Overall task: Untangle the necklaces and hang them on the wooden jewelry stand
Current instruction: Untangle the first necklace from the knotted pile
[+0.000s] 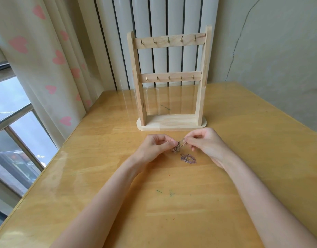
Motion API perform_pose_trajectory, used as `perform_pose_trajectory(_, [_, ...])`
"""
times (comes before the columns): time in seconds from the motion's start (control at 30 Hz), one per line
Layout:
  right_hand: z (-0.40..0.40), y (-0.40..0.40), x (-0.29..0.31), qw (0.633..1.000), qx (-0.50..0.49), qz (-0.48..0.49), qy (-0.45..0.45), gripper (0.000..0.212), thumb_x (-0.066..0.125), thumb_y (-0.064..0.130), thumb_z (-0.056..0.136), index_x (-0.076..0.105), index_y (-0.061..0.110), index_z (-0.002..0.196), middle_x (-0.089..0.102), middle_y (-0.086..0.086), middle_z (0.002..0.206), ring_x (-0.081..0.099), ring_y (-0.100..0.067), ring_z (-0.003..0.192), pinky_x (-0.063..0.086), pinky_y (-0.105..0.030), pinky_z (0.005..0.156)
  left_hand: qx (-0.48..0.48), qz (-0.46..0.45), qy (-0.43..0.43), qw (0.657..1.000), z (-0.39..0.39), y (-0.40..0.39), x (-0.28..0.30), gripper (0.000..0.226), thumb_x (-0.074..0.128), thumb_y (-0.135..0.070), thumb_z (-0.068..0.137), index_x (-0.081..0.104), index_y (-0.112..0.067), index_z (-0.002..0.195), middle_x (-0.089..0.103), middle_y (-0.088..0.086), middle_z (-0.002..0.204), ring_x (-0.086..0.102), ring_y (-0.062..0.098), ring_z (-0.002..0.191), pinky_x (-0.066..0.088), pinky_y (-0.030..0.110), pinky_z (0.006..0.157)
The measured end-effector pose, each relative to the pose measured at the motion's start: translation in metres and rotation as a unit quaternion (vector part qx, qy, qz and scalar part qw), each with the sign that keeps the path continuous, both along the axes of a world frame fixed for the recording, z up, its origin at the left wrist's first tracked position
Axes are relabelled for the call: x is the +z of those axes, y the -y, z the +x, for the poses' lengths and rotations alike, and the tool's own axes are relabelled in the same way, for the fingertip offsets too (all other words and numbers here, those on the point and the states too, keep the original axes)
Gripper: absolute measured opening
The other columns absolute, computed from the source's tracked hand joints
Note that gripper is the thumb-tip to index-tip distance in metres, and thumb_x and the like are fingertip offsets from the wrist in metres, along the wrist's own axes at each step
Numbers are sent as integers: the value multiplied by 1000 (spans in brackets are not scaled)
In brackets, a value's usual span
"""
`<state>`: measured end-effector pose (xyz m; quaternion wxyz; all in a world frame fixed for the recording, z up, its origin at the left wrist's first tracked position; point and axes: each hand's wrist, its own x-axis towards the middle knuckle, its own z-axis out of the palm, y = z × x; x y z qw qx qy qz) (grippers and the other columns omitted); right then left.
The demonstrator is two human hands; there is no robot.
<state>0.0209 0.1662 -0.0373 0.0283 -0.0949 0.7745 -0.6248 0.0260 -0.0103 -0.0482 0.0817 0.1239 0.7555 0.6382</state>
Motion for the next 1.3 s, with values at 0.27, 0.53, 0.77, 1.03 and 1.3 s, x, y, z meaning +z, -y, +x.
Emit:
perform_pose_trajectory(0.27, [2,1,4,973,51,-193,117,26,45,2,87,50,9,63,54,-4,59,49,-15,57,38,-27,54,-17,33,28,999,-1,-1,0,7,62,-13,85,63,-14,79,61,-1,74,53,14,75,43,21,75])
perform_pose_trajectory(0.53, [4,-1,5,974,107,-179,93,20,54,8,89,57,10,70,48,0,58,41,-11,54,33,-23,51,-4,162,119,980,-1,-11,5,17,53,-9,91,55,-15,75,51,3,72,60,7,58,51,18,66])
perform_pose_trajectory(0.77, [6,2,4,991,84,-63,78,10,59,-2,85,61,7,86,59,-1,58,47,-11,53,36,-21,50,23,208,62,976,-1,-15,4,15,50,-9,92,55,-17,80,53,0,77,52,12,72,51,17,65])
perform_pose_trajectory(1.03, [3,1,2,994,-35,-102,20,5,62,1,84,66,3,86,62,-5,64,52,-11,56,41,-17,51,8,198,98,975,1,-14,4,18,55,5,87,56,-11,95,58,2,74,58,6,59,51,16,61])
perform_pose_trajectory(1.3, [2,2,4,971,-10,-226,82,10,56,0,87,63,5,83,55,-1,62,51,-12,59,43,-19,53,36,135,77,987,0,-18,0,14,54,4,87,56,-9,92,56,3,71,59,7,60,52,16,62])
